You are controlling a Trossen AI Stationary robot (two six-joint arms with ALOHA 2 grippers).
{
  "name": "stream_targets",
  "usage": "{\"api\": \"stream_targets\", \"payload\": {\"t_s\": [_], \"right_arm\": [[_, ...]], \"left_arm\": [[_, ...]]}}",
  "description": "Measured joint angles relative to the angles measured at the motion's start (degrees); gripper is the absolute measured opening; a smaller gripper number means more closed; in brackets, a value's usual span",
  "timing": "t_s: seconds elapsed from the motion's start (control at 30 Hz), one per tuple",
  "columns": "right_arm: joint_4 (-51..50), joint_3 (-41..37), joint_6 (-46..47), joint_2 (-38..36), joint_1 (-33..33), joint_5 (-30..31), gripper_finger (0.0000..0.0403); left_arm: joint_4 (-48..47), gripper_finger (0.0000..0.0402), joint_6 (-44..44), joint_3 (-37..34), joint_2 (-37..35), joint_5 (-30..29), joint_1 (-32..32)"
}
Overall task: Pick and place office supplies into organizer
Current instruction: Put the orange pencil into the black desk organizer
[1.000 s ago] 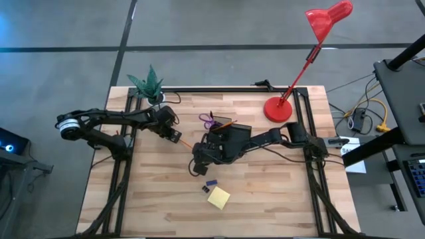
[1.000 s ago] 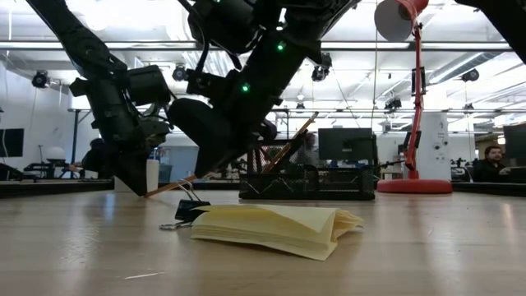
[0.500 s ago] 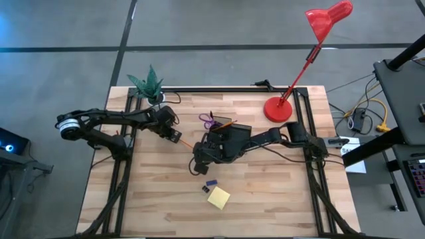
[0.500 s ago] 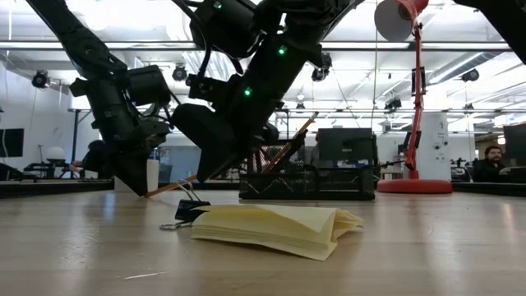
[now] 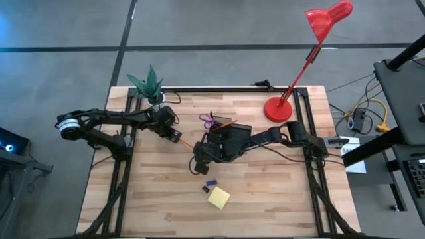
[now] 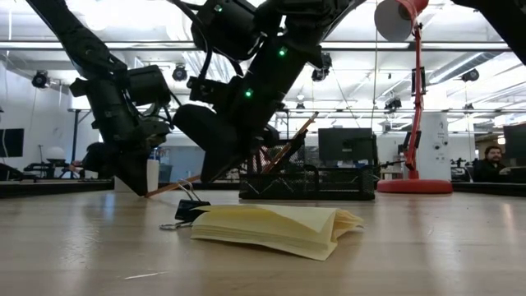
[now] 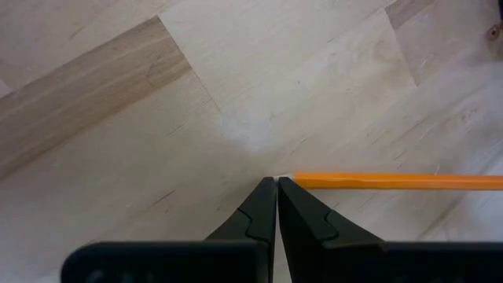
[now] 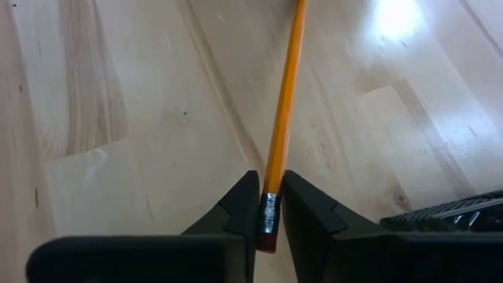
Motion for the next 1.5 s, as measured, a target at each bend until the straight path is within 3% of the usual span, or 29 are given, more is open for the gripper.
{"api": "stream_targets", "payload": {"t_s": [0.33,0.77,0.93,1.13,1.33,1.5], "right_arm": [[-0.82,-0.02,0.0,0.0,-0.18,1.09,0.0026],[-9.78,-0.02,-4.09,-5.27,1.64,1.86,0.0019],[-19.25,-0.02,-8.83,-12.28,5.17,8.42,0.0019],[-34.69,0.0,-10.68,-24.05,9.73,19.78,0.0027],[-57.65,0.02,-11.92,-30.3,10.2,19.24,0.0023],[-67.55,0.0,-16.2,-31.05,8.97,19.94,0.0016]], "left_arm": [[-0.91,0.0,0.26,0.45,-3.36,-0.19,-0.02],[-0.05,0.0,-8.9,5.38,-29.17,0.04,-3.05],[6.39,0.0,-13.5,6.6,-38.35,0.48,-5.85],[9.44,0.0,-16.87,6.52,-44.26,0.26,-7.26],[9.47,0.0,-19.39,6.25,-45.1,0.03,-7.98],[9.55,0.0,-20.76,5.8,-43.79,0.01,-9.42]]}}
